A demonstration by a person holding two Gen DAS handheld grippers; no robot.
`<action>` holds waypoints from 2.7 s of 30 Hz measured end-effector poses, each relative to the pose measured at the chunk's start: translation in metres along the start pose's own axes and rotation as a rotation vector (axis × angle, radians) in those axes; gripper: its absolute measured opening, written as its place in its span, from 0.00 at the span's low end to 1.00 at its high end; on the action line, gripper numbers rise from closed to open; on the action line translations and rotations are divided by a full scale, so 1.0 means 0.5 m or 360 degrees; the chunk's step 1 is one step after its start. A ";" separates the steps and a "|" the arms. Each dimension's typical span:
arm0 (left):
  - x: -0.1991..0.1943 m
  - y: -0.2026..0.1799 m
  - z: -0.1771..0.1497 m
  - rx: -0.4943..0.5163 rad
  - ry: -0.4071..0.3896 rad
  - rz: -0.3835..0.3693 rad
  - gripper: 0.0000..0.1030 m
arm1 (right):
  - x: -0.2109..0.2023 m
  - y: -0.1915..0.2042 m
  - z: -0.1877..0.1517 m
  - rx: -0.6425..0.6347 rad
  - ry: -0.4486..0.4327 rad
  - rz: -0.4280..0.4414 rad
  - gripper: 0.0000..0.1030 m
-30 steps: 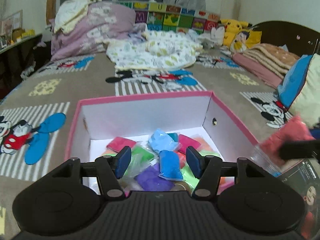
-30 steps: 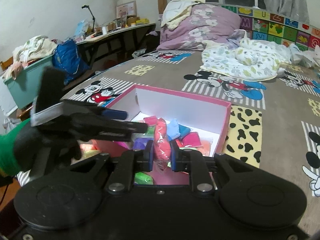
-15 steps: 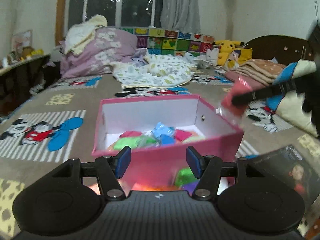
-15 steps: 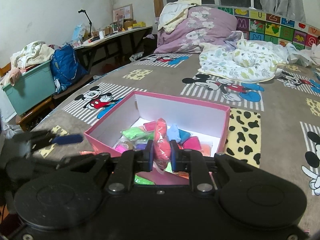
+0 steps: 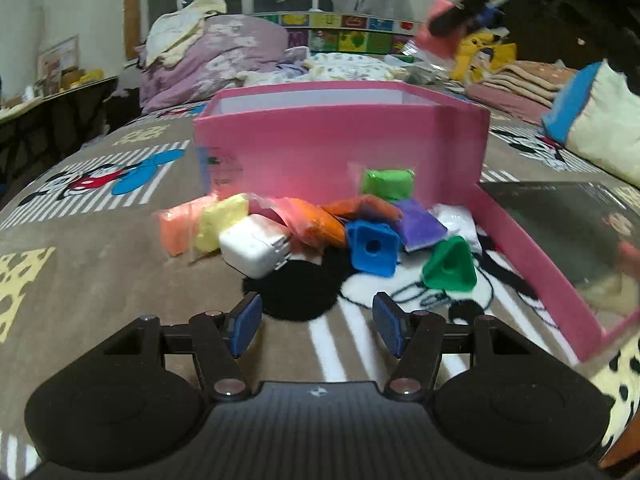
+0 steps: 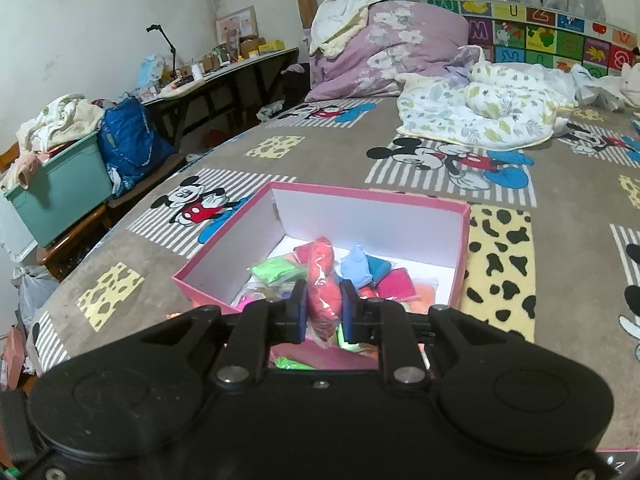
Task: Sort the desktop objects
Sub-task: 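Carry the red clay packet over the pink box with the right tool, then lower the red packet into the box and open the right tool, then move the right tool to the black MEILIYATOU magazine on the bed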
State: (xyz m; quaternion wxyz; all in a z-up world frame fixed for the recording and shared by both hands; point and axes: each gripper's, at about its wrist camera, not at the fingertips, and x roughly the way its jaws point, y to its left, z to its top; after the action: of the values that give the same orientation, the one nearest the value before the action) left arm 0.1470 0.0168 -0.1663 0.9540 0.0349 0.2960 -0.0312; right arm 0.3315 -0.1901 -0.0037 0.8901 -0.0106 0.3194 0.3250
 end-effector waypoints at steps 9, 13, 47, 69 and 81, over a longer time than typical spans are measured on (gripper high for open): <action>0.007 0.001 -0.010 0.0032 -0.0008 0.0002 0.58 | 0.037 -0.005 0.027 0.0126 0.0004 0.0011 0.15; 0.013 0.007 -0.012 0.0025 0.0017 -0.0003 0.58 | 0.065 0.005 0.038 0.0127 0.0023 -0.0005 0.15; 0.032 0.055 -0.019 -0.0078 0.0034 -0.0088 0.58 | 0.244 -0.099 0.065 0.0692 0.0075 -0.0348 0.66; 0.012 0.055 0.001 -0.0146 -0.0002 -0.0075 0.58 | 0.070 0.016 0.045 0.0096 0.0044 -0.0404 0.74; 0.018 0.024 0.002 -0.0103 0.0016 -0.0028 0.58 | -0.091 -0.097 -0.085 0.0088 0.0194 -0.0622 0.85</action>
State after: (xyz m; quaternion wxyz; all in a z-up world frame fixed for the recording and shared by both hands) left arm 0.1561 0.0284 -0.1700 0.9528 0.0016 0.3021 -0.0299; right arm 0.3095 -0.2640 -0.0206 0.9152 -0.0676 0.3734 0.1360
